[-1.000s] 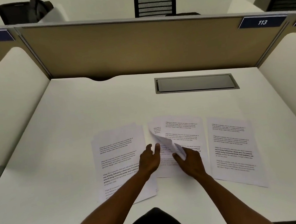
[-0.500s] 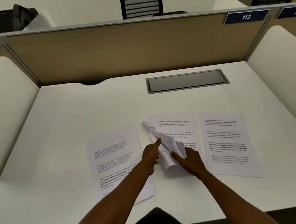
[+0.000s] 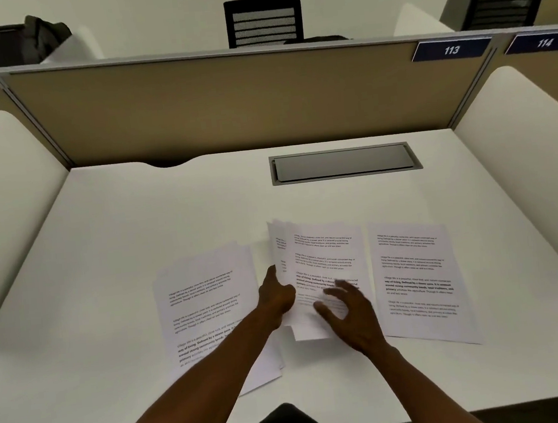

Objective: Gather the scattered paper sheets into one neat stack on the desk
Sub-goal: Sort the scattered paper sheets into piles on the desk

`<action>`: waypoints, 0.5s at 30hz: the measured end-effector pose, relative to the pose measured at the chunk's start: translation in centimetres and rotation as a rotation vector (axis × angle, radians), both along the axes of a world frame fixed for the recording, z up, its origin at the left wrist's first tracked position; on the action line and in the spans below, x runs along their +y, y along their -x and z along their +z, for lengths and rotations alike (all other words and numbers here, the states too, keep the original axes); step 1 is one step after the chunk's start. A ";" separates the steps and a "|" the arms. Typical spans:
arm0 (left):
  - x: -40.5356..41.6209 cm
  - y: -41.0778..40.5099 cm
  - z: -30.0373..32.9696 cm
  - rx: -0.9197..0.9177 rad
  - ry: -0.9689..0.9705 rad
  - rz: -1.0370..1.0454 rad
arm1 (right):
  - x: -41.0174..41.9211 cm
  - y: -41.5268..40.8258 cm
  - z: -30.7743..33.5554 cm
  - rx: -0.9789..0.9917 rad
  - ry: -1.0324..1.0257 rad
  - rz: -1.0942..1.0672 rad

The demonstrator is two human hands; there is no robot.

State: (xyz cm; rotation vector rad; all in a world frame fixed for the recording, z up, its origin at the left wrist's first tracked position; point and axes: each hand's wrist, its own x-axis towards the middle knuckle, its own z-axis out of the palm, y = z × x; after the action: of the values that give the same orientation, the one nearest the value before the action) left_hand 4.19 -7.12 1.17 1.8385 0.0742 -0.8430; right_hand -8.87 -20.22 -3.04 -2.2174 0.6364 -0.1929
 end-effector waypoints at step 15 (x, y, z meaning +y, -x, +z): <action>8.8 -1.2 -0.6 0.287 0.396 0.134 | -3.2 -2.8 2.9 0.054 -0.906 -0.367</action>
State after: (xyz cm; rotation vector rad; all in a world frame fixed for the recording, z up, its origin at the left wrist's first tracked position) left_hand 5.36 1.68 0.52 1.3216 0.1959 -0.9462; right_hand -6.04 -23.44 -0.11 -1.2329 0.9301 -0.0130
